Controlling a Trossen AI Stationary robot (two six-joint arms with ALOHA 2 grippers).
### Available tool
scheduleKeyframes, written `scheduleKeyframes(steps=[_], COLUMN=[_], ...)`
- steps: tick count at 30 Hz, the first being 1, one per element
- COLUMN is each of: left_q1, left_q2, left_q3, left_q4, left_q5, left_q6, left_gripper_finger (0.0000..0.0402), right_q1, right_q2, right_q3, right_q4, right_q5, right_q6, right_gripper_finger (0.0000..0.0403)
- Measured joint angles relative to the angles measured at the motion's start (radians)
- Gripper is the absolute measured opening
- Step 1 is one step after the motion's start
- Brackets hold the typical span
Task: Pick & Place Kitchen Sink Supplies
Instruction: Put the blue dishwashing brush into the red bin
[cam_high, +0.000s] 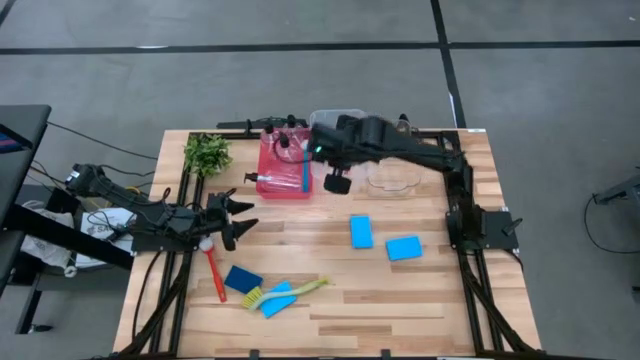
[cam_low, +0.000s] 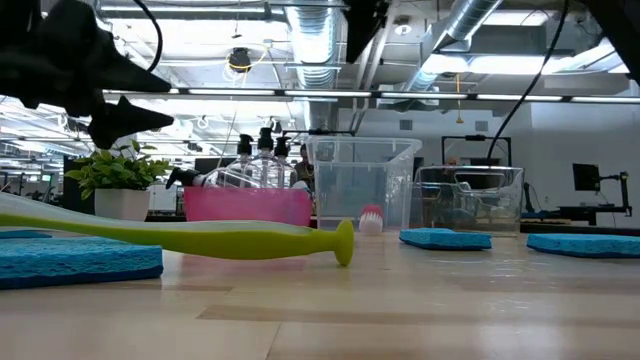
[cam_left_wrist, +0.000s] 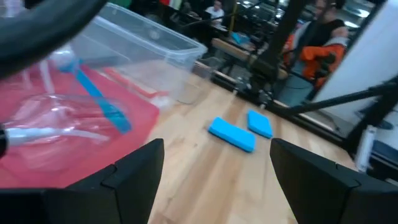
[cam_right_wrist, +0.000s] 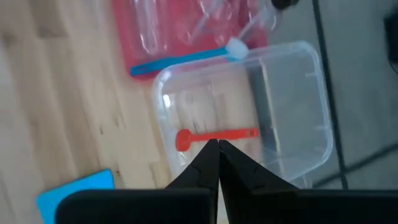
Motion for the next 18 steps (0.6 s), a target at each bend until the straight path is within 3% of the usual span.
scheduleKeyframes(steps=[6, 10, 14, 18], left_q1=[0.000, 0.000, 0.000, 0.000], left_q2=[0.075, 0.145, 0.232, 0.309], left_q3=[0.000, 0.013, 0.072, 0.148], left_q4=[0.001, -0.001, 0.000, 0.001], left_q5=[-0.108, -0.130, -0.130, -0.130], left_q6=[-0.078, -0.124, -0.097, -0.004], left_gripper_finger=[0.0296, 0.0296, 0.0296, 0.0296], right_q1=[-0.092, -0.126, -0.126, -0.091], right_q2=[-0.131, -0.286, -0.489, -0.701], right_q3=[-0.015, -0.105, -0.310, -0.615], right_q4=[0.059, 0.147, 0.269, 0.492], right_q5=[-0.205, -0.271, -0.304, -0.310], right_q6=[-0.110, -0.141, -0.139, -0.024], right_gripper_finger=[0.0001, 0.0001, 0.0001, 0.0001])
